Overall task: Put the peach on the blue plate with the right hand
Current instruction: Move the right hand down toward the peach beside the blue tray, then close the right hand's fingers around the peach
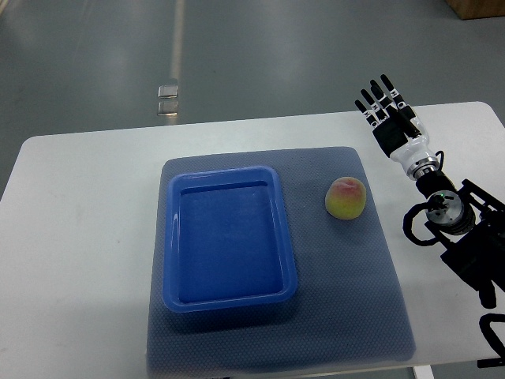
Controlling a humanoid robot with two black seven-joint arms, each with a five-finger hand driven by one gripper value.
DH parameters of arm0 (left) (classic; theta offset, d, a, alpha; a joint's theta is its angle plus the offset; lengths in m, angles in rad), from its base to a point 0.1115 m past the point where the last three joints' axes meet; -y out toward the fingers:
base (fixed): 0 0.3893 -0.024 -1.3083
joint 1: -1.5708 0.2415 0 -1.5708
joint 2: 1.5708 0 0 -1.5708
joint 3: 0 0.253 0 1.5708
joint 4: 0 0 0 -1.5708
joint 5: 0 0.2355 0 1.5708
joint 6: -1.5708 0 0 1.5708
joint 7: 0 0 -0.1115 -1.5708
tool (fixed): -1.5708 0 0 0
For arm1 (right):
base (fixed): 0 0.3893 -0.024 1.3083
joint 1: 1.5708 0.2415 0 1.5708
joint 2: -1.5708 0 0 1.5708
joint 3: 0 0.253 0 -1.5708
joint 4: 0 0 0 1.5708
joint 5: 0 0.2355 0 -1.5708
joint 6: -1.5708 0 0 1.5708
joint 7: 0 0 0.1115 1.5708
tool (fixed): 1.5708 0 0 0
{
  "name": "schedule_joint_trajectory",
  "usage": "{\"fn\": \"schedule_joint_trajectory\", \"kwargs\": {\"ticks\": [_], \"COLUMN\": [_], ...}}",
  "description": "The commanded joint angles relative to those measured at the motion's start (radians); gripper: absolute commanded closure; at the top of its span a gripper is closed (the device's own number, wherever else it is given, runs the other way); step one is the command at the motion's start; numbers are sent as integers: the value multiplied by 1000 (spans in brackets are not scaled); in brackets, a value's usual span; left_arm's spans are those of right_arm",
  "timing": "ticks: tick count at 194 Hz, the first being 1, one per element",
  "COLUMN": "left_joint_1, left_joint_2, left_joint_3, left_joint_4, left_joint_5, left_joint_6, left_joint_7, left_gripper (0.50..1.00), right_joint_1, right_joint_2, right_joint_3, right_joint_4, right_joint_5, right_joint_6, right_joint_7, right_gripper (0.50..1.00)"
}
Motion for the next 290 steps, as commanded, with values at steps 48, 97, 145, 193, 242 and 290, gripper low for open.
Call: {"fn": "schedule_joint_trajectory", "kwargs": {"ticks": [48,97,145,193,242,290], "left_joint_1": [0,0,-2,0,0,0], "left_joint_2": [0,0,0,0,0,0], "left_joint_3": [0,8,9,9,9,9], "left_joint_4": [2,-11,-14,-14,-14,-14], "left_joint_5": [-2,0,1,1,1,1], "left_joint_6": [0,-1,-3,-3,-3,-3], "left_joint_7": [-2,-2,-2,0,-2,-2], "left_gripper": [500,500,500,500,500,500], "right_joint_1": [28,153,233,224,204,163], "right_joint_2": [-52,-319,-531,-519,-486,-430], "right_joint_3": [-79,-328,-507,-579,-619,-641], "right_joint_4": [12,196,569,544,509,457], "right_joint_5": [-132,-701,-1260,-1283,-1313,-1336], "right_joint_6": [8,170,133,-17,-110,-164], "right_joint_7": [-10,-18,-23,-64,-64,-64], "right_gripper": [568,568,570,572,587,672]}}
